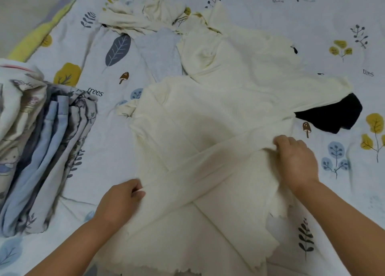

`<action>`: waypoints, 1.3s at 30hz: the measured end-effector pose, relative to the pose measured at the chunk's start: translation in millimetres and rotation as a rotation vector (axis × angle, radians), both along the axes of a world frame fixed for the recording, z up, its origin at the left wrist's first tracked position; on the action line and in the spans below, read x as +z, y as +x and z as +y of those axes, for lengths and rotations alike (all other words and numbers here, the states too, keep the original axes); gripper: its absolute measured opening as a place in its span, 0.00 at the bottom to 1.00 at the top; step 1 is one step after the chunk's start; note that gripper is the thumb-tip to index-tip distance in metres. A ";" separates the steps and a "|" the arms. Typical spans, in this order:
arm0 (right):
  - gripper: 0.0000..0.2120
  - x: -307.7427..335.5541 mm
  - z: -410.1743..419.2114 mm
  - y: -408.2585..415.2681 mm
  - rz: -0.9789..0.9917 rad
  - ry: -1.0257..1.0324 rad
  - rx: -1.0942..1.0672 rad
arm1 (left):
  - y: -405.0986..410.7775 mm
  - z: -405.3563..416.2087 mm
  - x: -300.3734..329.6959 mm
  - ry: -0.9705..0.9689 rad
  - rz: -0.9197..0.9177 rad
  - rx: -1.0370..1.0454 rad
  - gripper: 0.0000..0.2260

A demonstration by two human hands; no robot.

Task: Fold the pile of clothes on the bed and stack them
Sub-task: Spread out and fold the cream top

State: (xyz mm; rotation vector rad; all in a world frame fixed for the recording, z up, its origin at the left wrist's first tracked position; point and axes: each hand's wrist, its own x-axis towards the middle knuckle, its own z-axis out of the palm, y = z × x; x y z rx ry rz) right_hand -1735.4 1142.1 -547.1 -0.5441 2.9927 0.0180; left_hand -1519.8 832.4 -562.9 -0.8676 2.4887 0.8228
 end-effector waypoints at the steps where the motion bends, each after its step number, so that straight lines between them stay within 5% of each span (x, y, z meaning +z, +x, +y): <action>1: 0.12 4.4 9.7 -0.5 -0.019 -0.011 -0.030 | -0.9 -0.5 0.5 -0.010 -0.012 0.001 0.13; 6: 0.13 11.5 32.5 -7.0 -0.252 0.211 -0.032 | -6.0 3.4 6.9 -0.123 -0.071 -0.078 0.10; 10: 0.18 22.5 3.6 -28.6 -0.092 -0.111 -0.072 | -16.1 13.2 12.1 -0.144 0.031 -0.118 0.05; 13: 0.11 15.3 -12.4 -51.4 -0.315 0.157 -0.032 | -19.9 10.9 9.4 -0.115 -0.009 -0.163 0.02; 17: 0.13 16.7 -29.4 -78.4 -0.070 -0.009 -0.165 | -22.3 6.5 5.0 -0.230 0.016 -0.279 0.04; 21: 0.14 11.0 -51.2 -68.5 0.055 -0.119 -0.196 | -21.0 23.9 -0.7 -0.473 0.278 -0.333 0.11; 25: 0.26 0.7 -74.6 -7.8 0.215 -0.223 0.046 | -13.5 42.9 -12.6 -0.391 0.314 -0.473 0.23; 28: 0.30 -25.8 -73.6 32.8 -0.030 -0.018 0.330 | -12.9 39.5 -20.3 -0.342 0.130 -0.606 0.28; 31: 0.29 -50.1 -59.5 34.2 -0.245 0.103 0.277 | -16.5 34.7 -22.8 -0.287 0.034 -0.660 0.29; 39: 0.30 -7.8 -39.9 65.4 -0.172 -0.108 0.330 | -14.2 8.7 5.7 -0.172 0.241 -0.677 0.25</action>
